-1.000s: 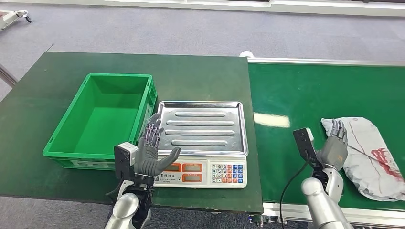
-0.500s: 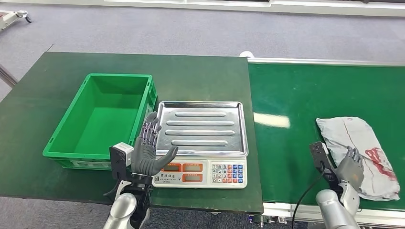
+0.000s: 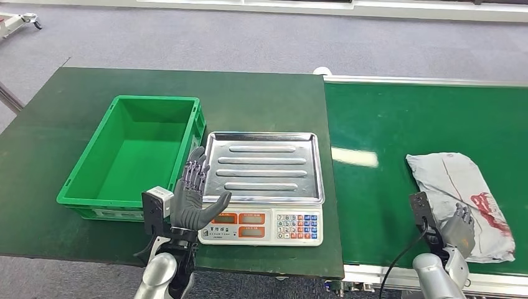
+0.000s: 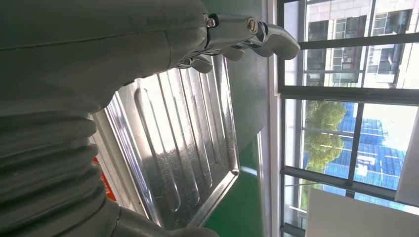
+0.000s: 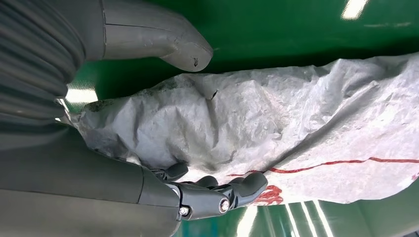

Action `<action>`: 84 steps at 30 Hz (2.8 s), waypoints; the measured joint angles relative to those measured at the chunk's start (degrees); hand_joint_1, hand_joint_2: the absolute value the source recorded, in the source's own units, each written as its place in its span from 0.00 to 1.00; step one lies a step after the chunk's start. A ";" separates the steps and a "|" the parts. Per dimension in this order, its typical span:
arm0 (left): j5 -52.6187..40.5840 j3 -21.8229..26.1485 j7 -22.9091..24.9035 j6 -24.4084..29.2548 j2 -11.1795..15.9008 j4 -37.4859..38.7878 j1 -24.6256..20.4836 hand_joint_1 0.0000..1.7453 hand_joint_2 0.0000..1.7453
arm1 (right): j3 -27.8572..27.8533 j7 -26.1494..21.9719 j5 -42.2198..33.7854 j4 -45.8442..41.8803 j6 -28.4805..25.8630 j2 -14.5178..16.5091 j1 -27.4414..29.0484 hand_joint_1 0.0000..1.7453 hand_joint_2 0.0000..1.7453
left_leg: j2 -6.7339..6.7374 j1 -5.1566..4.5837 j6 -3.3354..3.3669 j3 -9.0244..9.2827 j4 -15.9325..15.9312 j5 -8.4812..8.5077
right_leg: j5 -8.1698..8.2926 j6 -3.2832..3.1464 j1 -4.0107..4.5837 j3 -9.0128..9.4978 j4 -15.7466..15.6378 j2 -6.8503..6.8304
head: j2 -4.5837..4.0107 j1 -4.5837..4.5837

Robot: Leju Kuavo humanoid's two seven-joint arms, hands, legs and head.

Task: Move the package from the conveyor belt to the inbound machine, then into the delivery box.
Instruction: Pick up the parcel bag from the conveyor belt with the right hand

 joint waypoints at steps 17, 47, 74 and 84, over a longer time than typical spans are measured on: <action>-0.65 0.04 0.66 0.01 -0.01 -0.41 0.00 0.00 1.00 | -0.25 2.85 1.79 0.28 0.87 0.21 0.10 0.00 1.00 | 0.00 0.00 0.01 0.01 0.00 0.01 | 0.00 0.00 0.00 0.00 0.00 0.00 | 0.00 0.00; -1.15 0.75 0.87 0.02 -0.15 -0.68 0.00 0.00 1.00 | 0.05 12.38 9.97 0.87 15.60 -0.85 -2.33 0.00 1.00 | 0.05 0.00 0.04 0.05 0.00 0.02 | 0.05 0.06 0.00 0.04 0.00 0.03 | 0.00 -0.01; -0.99 1.15 0.15 0.01 -0.09 -2.06 1.10 0.00 1.00 | 0.54 10.04 9.99 2.78 14.98 -0.39 -4.63 1.00 1.00 | 0.04 0.00 0.11 0.15 0.02 0.07 | 0.09 0.13 0.06 0.17 -0.01 -0.05 | 0.00 -0.01; -0.97 1.60 0.15 0.01 -0.11 -2.46 1.42 0.00 1.00 | 1.02 8.36 9.68 2.79 13.72 -0.07 -4.64 1.00 1.00 | 0.04 0.00 0.11 0.12 0.02 0.06 | 0.09 0.13 0.04 0.16 -0.01 -0.06 | 0.00 -0.01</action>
